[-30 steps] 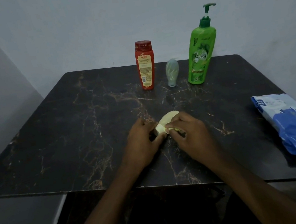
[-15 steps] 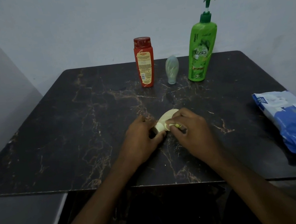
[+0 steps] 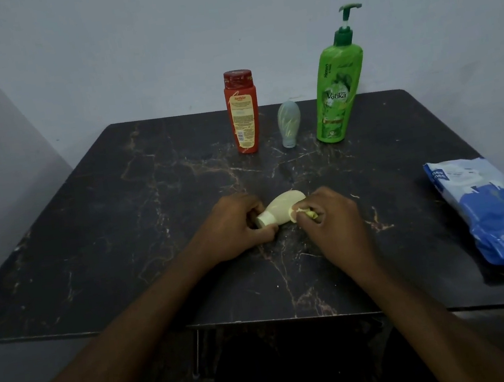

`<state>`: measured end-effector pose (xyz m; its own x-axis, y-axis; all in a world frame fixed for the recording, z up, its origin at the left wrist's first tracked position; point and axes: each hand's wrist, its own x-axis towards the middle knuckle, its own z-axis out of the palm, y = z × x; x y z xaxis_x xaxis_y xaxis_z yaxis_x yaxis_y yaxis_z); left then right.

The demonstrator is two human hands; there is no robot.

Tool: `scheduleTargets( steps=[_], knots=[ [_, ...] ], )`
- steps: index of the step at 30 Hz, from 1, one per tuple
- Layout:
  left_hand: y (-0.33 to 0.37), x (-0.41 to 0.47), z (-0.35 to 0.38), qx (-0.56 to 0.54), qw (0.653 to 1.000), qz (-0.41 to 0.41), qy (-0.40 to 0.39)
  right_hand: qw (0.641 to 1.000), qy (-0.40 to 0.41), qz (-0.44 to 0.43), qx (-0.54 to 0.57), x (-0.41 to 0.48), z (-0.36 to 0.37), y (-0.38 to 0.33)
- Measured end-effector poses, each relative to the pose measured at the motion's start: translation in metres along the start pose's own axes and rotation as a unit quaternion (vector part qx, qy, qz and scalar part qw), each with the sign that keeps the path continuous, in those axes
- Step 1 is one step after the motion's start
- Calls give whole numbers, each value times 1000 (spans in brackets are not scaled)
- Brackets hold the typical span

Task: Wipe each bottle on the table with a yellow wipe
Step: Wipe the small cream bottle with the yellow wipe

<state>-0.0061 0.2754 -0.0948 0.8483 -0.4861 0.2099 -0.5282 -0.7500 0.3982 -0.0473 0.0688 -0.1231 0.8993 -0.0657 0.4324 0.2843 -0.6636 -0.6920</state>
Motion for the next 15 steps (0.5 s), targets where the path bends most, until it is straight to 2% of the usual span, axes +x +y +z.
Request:
scheduleTargets(
  steps=[3, 10, 15],
  knots=[
    [-4, 5, 2, -7, 1000, 12, 15, 999, 28, 40, -8, 5, -1, 5],
    [-9, 13, 13, -48, 998, 20, 42, 999, -31, -18, -11, -1, 4, -4],
    [-14, 11, 15, -62, 996, 31, 55, 998, 32, 51, -24, 8, 3, 6]
  ],
)
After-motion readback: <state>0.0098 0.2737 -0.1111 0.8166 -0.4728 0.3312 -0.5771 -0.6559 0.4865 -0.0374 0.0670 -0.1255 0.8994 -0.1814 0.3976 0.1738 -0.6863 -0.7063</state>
